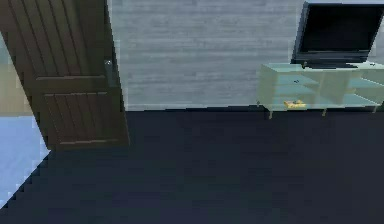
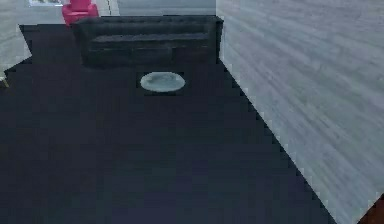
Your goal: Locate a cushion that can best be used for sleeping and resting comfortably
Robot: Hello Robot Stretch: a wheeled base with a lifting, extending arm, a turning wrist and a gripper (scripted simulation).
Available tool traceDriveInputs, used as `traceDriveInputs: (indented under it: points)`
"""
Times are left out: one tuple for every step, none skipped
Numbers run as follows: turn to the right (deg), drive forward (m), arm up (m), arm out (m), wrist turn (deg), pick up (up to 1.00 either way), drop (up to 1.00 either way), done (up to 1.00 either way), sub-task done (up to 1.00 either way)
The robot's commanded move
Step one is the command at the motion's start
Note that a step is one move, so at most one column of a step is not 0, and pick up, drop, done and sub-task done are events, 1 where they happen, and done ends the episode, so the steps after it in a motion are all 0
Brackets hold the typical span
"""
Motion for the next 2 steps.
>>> traceDriveInputs:
  points:
    - [-3.0, 0.0, 0.0, 0.0, 0.0, 0.0, 0.0, 0.0, 0.0]
    - [0.0, 0.65, 0.0, 0.0, 0.0, 0.0, 0.0, 0.0, 0.0]
